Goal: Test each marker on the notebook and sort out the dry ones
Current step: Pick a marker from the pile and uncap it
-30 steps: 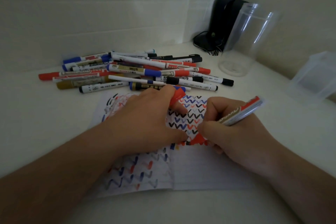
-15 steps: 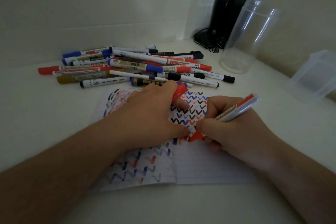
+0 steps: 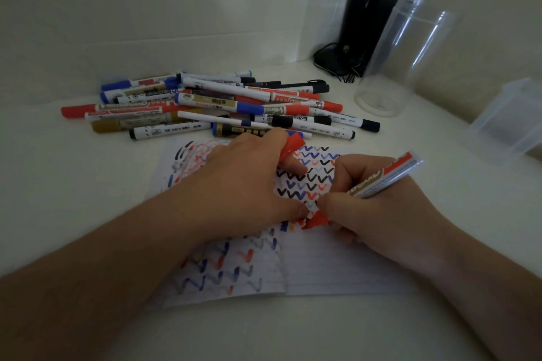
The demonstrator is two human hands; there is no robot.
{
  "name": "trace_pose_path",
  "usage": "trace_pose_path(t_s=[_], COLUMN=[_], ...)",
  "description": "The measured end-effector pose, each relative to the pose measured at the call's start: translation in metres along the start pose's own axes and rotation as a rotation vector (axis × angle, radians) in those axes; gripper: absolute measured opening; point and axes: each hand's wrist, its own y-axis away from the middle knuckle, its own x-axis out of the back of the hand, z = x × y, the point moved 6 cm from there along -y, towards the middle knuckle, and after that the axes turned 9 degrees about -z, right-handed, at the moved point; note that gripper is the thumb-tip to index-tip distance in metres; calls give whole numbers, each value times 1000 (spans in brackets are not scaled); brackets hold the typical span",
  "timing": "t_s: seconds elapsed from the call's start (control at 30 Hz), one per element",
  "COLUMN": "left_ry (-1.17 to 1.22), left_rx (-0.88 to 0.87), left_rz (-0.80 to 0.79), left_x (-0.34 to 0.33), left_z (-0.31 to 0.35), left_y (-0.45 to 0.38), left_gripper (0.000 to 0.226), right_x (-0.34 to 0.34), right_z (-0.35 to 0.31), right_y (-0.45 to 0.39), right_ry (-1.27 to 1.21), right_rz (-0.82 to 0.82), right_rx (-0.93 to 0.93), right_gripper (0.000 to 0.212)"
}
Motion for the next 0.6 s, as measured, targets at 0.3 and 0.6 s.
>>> trace_pose_path(t_s=[0.3,0.6], left_ry=[2,0], left_rx=[-2,6], left_rz=[-2,11], left_x=[0,-1], left_z=[1,-3], left_y=[0,-2], left_gripper=[62,65], right_x=[0,1], right_z=[2,4], right_y=[-1,-2], right_ry=[15,15], right_rz=[13,-14], right_rx=[22,24], right_gripper=[21,25])
